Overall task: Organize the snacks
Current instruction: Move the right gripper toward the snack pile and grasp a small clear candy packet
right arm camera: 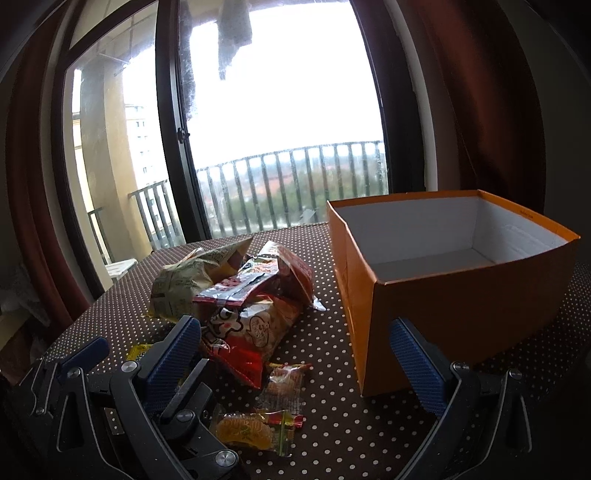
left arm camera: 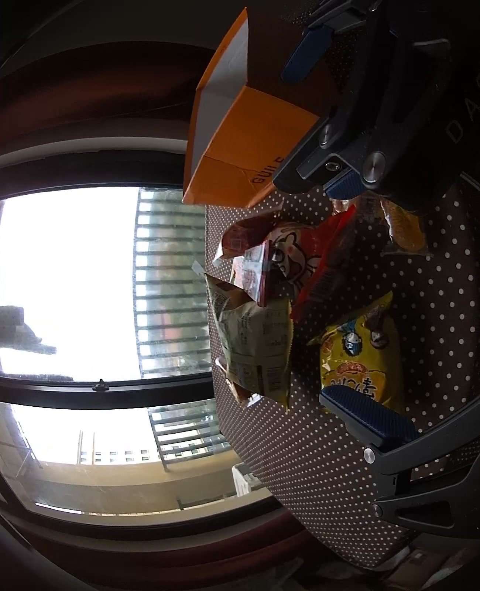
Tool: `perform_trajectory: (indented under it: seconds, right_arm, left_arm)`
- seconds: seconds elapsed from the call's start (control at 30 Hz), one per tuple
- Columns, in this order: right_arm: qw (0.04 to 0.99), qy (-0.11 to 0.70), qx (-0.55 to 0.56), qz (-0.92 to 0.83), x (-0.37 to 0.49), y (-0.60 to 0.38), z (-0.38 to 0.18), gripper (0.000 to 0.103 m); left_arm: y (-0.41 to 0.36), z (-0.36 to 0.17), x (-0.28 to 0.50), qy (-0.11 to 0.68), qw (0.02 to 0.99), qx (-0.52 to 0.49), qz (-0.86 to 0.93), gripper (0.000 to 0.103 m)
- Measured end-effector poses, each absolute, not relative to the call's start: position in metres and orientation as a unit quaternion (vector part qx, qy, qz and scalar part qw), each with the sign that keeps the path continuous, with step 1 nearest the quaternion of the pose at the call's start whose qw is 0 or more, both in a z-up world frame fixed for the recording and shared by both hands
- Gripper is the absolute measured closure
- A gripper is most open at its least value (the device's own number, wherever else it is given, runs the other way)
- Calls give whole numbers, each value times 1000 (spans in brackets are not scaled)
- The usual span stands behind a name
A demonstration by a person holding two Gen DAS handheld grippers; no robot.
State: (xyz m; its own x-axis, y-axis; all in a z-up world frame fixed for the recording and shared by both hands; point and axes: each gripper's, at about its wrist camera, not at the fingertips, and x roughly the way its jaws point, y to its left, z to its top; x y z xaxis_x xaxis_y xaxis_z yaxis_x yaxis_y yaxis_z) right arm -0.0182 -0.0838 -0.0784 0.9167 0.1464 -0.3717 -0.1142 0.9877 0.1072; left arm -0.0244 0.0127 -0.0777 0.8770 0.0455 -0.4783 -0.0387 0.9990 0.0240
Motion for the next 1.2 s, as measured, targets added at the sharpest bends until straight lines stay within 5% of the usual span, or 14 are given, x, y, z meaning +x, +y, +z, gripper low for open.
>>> perform_trajectory:
  seconds: [0.57, 1.2]
  right_arm:
    - [965, 254, 29, 59, -11, -68, -130, 5]
    - [948, 304, 39, 87, -3, -60, -149, 57]
  left_arm:
    - [19, -122, -22, 295, 955, -7, 29, 2]
    - [23, -138, -7, 313, 949, 0, 40, 2]
